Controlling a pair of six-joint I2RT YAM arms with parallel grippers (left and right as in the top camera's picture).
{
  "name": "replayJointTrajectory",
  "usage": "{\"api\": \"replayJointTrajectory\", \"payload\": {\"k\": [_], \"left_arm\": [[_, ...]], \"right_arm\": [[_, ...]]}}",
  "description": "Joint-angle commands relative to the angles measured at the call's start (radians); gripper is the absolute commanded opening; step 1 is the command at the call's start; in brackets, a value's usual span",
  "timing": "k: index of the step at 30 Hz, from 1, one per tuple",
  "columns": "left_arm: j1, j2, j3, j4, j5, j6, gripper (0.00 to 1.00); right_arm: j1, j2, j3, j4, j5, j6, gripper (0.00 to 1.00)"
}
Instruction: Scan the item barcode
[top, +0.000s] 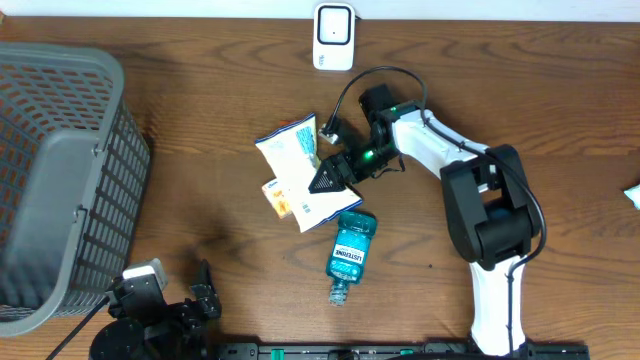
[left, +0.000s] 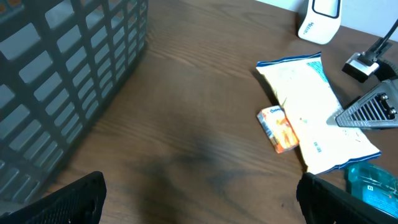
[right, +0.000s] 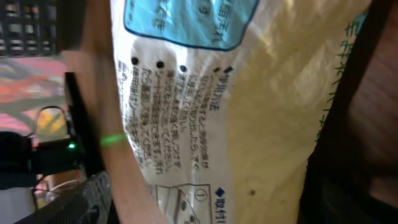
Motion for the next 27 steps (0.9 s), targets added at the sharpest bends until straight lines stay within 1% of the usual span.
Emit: {"api": "replayJointTrajectory", "payload": {"k": [1, 2, 3, 5, 6, 7, 10, 11, 14, 18, 22, 27], "left_arm": [[0.005, -0.002, -0.002, 0.001, 0.01, -0.006, 0.98], [0.005, -0.002, -0.002, 0.001, 0.01, -0.006, 0.98], [0.005, -0.002, -0.002, 0.001, 0.01, -0.006, 0.98], [0.005, -0.002, -0.002, 0.001, 0.01, -0.006, 0.98], [0.005, -0.002, -0.002, 0.001, 0.01, -0.006, 0.98], [0.005, -0.002, -0.002, 0.001, 0.01, -0.006, 0.98], [0.005, -0.002, -0.002, 0.001, 0.01, -0.006, 0.98], [0.005, -0.002, -0.002, 0.001, 0.01, -0.006, 0.98], [0.005, -0.002, -0.002, 0.001, 0.01, -0.006, 0.98], [0.005, -0.002, -0.002, 0.001, 0.01, -0.006, 0.97], [0.005, -0.002, -0.002, 0.001, 0.01, -0.006, 0.98], [0.005, -0.002, -0.002, 0.001, 0.01, -0.006, 0.98]], "right_arm": [[0.01, 0.068, -0.002, 0.004, -0.048, -0.036, 0.8], [0.01, 0.079, -0.002, 0.009, -0.049, -0.036, 0.75], [0.011, 0.087, -0.002, 0.012, -0.049, -0.036, 0.73], [0.015, 0.106, -0.002, 0.024, -0.039, -0.035, 0.71], [0.018, 0.114, -0.002, 0.03, -0.029, -0.035, 0.66], [0.023, 0.119, -0.002, 0.033, -0.004, -0.035, 0.59], [0.038, 0.125, -0.002, 0.045, 0.097, 0.012, 0.1], [0.038, 0.12, 0.0, 0.042, 0.111, 0.026, 0.01], [0.022, 0.097, 0.012, 0.014, 0.12, 0.068, 0.01], [-0.041, -0.024, 0.014, -0.068, 0.138, 0.061, 0.01], [-0.091, -0.127, 0.014, -0.096, 0.202, 0.061, 0.01], [-0.098, -0.136, 0.011, -0.095, 0.241, 0.062, 0.01]]}}
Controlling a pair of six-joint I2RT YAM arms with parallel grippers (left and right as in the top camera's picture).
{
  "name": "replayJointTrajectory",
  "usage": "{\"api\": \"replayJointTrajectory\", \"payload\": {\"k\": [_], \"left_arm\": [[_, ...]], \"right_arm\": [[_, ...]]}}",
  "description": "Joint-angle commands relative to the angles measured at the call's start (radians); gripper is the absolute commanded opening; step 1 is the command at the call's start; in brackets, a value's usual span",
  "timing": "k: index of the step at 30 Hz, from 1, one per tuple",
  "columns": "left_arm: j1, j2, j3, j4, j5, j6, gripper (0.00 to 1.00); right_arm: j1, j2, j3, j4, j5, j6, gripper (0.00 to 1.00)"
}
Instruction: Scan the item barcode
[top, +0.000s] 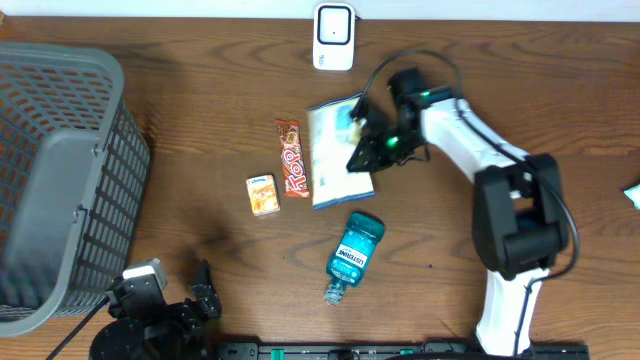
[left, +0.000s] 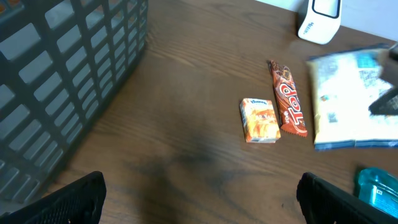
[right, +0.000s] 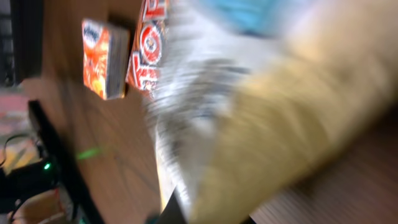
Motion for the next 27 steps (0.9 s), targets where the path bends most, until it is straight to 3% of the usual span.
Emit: {"api": "replayJointTrajectory", "payload": {"k": [1, 3, 8, 9, 14, 19, 27], "left_arm": [[0.005, -0.002, -0.002, 0.001, 0.009, -0.006, 0.98], [0.005, -0.002, -0.002, 0.001, 0.009, -0.006, 0.98], [0.005, -0.002, -0.002, 0.001, 0.009, -0.006, 0.98], [0.005, -0.002, -0.002, 0.001, 0.009, -0.006, 0.98], [0.005, -0.002, -0.002, 0.001, 0.009, -0.006, 0.98], [0.005, -0.002, -0.002, 0.001, 0.009, -0.006, 0.98], [0.005, -0.002, -0.002, 0.001, 0.009, -0.006, 0.98]], "right_arm": [[0.012, -0.013, -0.001, -0.004, 0.047, 0.007, 0.01], [0.023, -0.012, -0.001, -0.005, 0.082, 0.007, 0.07], [0.033, -0.02, 0.002, -0.003, 0.19, 0.085, 0.92], [0.032, -0.023, 0.002, -0.003, 0.201, 0.106, 0.99], [-0.01, -0.034, 0.002, 0.063, 0.252, 0.27, 0.99], [-0.03, -0.006, -0.041, 0.194, 0.249, 0.29, 0.99], [0.003, 0.145, -0.062, 0.226, 0.131, 0.309, 0.99]]}}
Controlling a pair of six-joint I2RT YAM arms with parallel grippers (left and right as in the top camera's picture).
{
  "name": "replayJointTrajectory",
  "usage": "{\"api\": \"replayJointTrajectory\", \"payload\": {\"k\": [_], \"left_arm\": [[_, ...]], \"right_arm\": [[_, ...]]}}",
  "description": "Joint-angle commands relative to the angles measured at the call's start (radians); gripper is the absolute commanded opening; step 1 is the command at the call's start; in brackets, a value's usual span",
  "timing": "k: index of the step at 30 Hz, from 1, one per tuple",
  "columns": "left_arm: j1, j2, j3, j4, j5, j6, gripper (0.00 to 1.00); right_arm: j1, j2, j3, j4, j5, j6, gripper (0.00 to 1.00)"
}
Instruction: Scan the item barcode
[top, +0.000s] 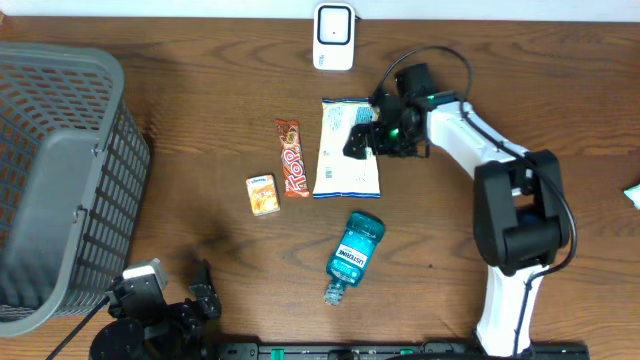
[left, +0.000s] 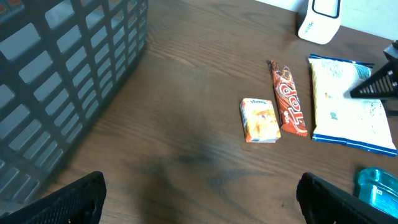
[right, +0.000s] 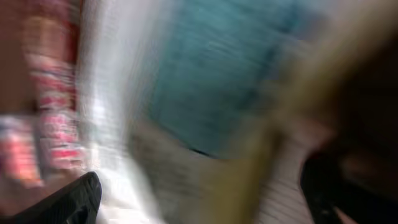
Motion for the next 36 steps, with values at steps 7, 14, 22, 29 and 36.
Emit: {"api": "replayJointTrajectory", "payload": {"k": [7, 14, 22, 29, 36], "left_arm": [[0.005, -0.002, -0.002, 0.001, 0.009, -0.006, 0.98], [0.005, -0.002, -0.002, 0.001, 0.009, -0.006, 0.98], [0.005, -0.002, -0.002, 0.001, 0.009, -0.006, 0.98], [0.005, -0.002, -0.002, 0.001, 0.009, -0.006, 0.98], [0.005, -0.002, -0.002, 0.001, 0.009, -0.006, 0.98]], "right_arm": [[0.037, 0.294, -0.027, 0.063, -0.076, 0.067, 0.18], [-0.004, 0.307, -0.026, 0.105, -0.147, 0.09, 0.01], [-0.107, 0.011, -0.026, 0.05, -0.623, -0.167, 0.01], [-0.134, -0.23, -0.026, -0.087, -0.671, -0.357, 0.01], [-0.135, -0.456, -0.026, -0.117, -0.668, -0.379, 0.01]]}}
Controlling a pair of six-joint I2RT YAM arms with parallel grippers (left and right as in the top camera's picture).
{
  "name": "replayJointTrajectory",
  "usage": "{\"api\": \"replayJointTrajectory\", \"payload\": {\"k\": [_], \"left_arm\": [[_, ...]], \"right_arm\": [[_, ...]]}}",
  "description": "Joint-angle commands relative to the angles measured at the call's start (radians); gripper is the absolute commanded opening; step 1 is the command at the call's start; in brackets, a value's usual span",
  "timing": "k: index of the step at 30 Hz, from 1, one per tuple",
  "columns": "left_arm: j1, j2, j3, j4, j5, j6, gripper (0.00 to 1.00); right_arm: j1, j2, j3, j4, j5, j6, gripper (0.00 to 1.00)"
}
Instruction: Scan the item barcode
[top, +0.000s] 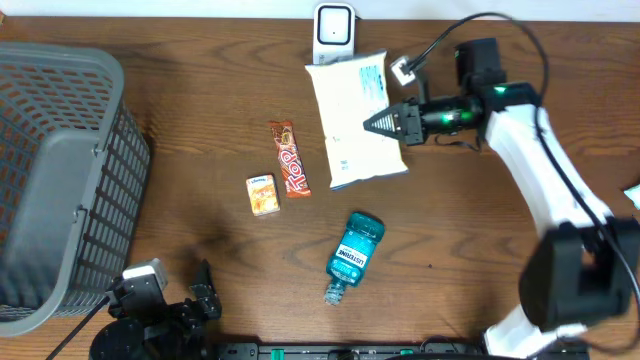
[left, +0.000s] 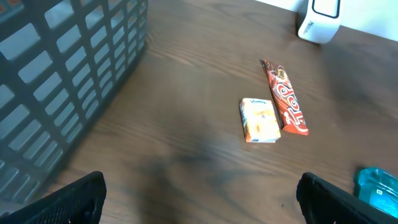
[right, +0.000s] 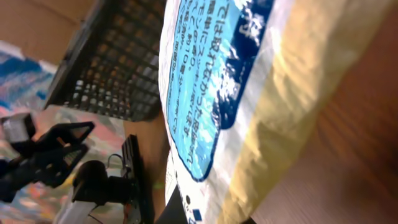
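Observation:
A white snack bag (top: 355, 120) with blue print hangs raised over the table, its top edge just below the white barcode scanner (top: 333, 36). My right gripper (top: 385, 124) is shut on the bag's right edge. In the right wrist view the bag (right: 249, 93) fills the frame and its printed face shows. The gripper (right: 211, 214) clamps its lower edge. My left gripper (left: 199, 199) rests open at the table's near left edge with nothing between its fingers. In its view the scanner (left: 319, 22) stands far back.
A grey basket (top: 50, 170) takes up the left side. A red chocolate bar (top: 287, 158) and a small orange box (top: 264, 194) lie left of the bag. A blue mouthwash bottle (top: 352, 252) lies on its side towards the front.
The bag lay flat on the table right of the chocolate bar. Now it is held up and further back, right below the scanner. My right arm has swung out to the right.
At first the bag lay over the orange box and the chocolate bar, with my right gripper on it. Then it was further right, the bar and box uncovered. Then it lay flat beside the bar. Now it is raised at the scanner. My left arm stayed still.

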Motion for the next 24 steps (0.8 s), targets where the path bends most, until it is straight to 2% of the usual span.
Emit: {"api": "replayJointTrajectory", "payload": {"k": [1, 4, 8, 19, 24], "left_arm": [[0.005, -0.002, -0.002, 0.001, 0.009, -0.006, 0.98], [0.005, -0.002, -0.002, 0.001, 0.009, -0.006, 0.98], [0.005, -0.002, -0.002, 0.001, 0.009, -0.006, 0.98], [0.005, -0.002, -0.002, 0.001, 0.009, -0.006, 0.98], [0.005, -0.002, -0.002, 0.001, 0.009, -0.006, 0.98]], "right_arm": [[0.003, -0.105, 0.01, -0.015, -0.046, -0.053, 0.01], [0.003, -0.18, 0.01, -0.026, 0.003, -0.035, 0.01], [0.003, -0.246, 0.01, -0.037, 0.105, 0.109, 0.01], [0.003, -0.293, 0.01, -0.098, 0.11, 0.108, 0.01], [0.006, -0.293, 0.01, -0.1, 0.181, 0.101, 0.01]]}}
